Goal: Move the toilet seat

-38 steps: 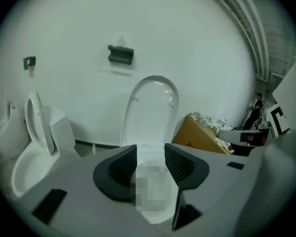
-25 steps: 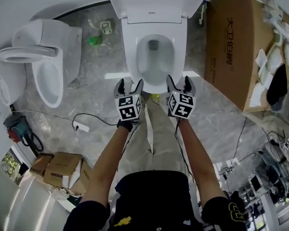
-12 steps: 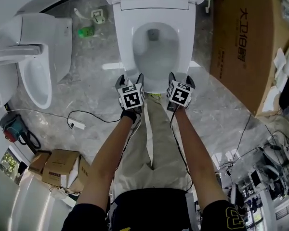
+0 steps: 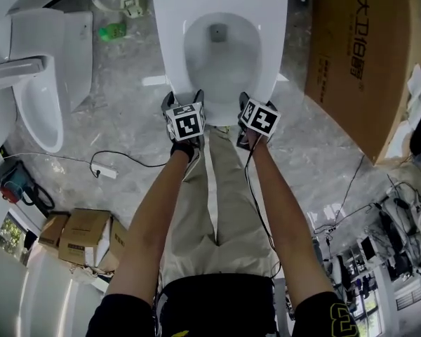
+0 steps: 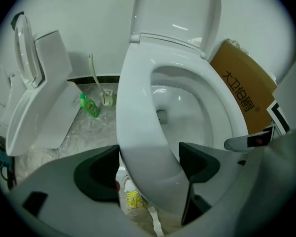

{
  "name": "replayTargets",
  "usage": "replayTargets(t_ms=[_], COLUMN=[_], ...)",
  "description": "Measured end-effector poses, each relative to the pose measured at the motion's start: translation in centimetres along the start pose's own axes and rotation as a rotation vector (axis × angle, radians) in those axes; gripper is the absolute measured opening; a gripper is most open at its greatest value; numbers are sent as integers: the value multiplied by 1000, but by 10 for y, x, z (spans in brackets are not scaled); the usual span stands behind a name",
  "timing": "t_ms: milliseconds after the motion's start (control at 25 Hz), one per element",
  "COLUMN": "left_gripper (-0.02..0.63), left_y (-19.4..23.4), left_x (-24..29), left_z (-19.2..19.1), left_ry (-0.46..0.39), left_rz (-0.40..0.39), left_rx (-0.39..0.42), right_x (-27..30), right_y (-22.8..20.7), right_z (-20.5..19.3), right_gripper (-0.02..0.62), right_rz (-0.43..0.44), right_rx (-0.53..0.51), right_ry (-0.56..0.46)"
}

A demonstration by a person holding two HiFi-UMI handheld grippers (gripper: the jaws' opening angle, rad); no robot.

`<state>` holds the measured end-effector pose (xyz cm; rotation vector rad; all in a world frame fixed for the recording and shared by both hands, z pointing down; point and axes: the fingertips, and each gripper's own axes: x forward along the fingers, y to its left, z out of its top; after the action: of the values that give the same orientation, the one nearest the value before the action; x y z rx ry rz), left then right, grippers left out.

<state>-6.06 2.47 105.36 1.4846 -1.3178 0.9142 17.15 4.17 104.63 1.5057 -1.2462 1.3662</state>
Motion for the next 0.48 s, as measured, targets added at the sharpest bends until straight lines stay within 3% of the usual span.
replayTargets(t_ms=[120, 480], left_gripper=[379, 367], left_y=[1, 2], left_x=[-1, 1], left_z=[-1, 1], left_ry=[-8, 23], left_rz=[12, 31], left_rx=[-8, -31], right_x=[2, 2], right_y=[0, -1], right_z=[-2, -2], right_gripper=[357, 339], right_rz=[40, 23], right_rx=[33, 62], right_ry=[16, 31])
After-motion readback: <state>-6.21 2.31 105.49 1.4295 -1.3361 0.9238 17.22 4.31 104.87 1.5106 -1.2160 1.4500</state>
